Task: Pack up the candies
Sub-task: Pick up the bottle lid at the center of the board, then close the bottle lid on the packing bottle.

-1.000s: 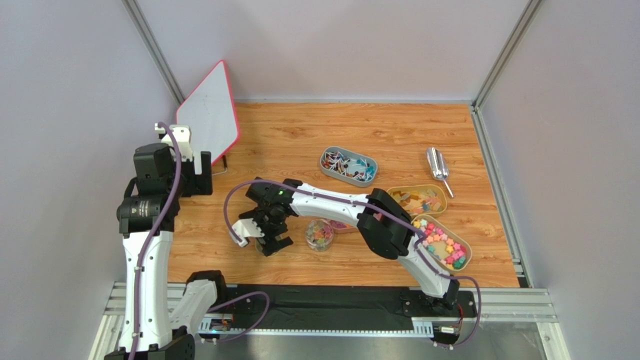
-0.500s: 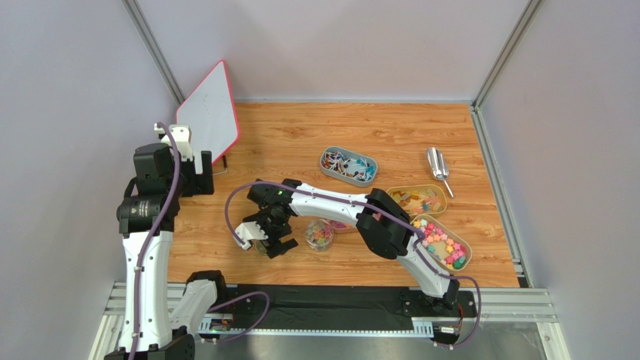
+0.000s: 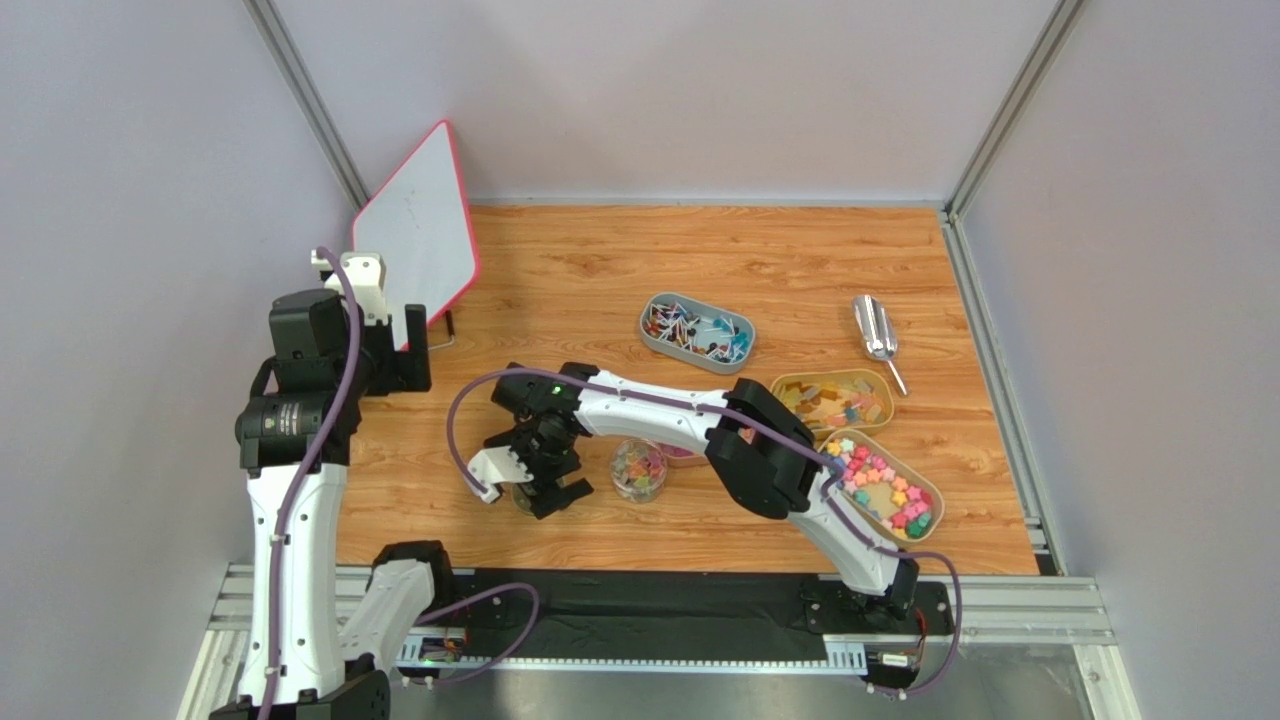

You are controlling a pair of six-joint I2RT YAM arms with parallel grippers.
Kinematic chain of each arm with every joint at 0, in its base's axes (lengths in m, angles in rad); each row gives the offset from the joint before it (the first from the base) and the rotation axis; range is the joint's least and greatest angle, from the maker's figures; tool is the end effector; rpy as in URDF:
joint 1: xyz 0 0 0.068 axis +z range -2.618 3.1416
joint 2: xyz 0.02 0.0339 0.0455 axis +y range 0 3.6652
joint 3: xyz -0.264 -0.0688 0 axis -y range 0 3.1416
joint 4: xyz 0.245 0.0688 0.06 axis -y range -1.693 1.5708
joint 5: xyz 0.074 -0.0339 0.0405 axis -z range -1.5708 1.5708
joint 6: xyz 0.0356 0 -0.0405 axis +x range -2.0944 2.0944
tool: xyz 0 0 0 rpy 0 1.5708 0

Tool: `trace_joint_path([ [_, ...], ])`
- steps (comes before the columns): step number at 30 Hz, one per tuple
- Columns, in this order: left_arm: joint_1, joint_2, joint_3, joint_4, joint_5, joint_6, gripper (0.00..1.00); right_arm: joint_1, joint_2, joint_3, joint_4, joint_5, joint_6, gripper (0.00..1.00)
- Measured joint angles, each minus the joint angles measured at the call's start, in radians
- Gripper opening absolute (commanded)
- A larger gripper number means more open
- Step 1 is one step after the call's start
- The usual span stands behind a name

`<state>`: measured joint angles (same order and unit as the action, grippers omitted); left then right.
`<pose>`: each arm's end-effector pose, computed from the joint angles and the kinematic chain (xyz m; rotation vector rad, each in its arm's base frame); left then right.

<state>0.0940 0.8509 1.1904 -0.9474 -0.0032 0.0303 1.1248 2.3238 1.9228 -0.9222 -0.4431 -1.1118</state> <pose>0.1463 0.0139 0.3876 -0.0712 2.1785 0.0742 0.1914 0.4356 0.1628 -2.5803 1.1662 0.6398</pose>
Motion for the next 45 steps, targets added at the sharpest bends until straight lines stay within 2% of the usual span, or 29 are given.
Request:
trace_joint_path([
  [14, 0.0, -0.023, -0.038, 0.009, 0.004, 0.009, 0.99, 0.0, -0.036, -0.039, -0.001, 0.029, 0.041, 0.78],
  [22, 0.0, -0.043, -0.065, 0.03, 0.007, 0.009, 0.99, -0.016, -0.108, -0.072, -0.009, 0.059, 0.099, 0.77],
  [27, 0.0, -0.075, -0.113, 0.047, 0.043, 0.045, 0.99, -0.042, -0.23, -0.117, -0.018, 0.101, 0.129, 0.77],
  [30, 0.0, -0.109, -0.177, 0.062, 0.117, 0.135, 1.0, -0.063, -0.345, -0.182, -0.024, 0.136, 0.131, 0.77],
  [37, 0.0, -0.139, -0.289, -0.022, 0.417, 0.423, 1.0, -0.145, -0.573, -0.37, -0.089, 0.181, 0.131, 0.77],
  [41, 0.0, -0.138, -0.372, -0.057, 0.546, 0.556, 0.97, -0.204, -0.624, -0.48, -0.128, 0.194, 0.131, 0.77],
  [45, 0.0, -0.118, -0.412, -0.059, 0.62, 0.588, 0.96, -0.228, -0.625, -0.53, -0.144, 0.204, 0.131, 0.77],
])
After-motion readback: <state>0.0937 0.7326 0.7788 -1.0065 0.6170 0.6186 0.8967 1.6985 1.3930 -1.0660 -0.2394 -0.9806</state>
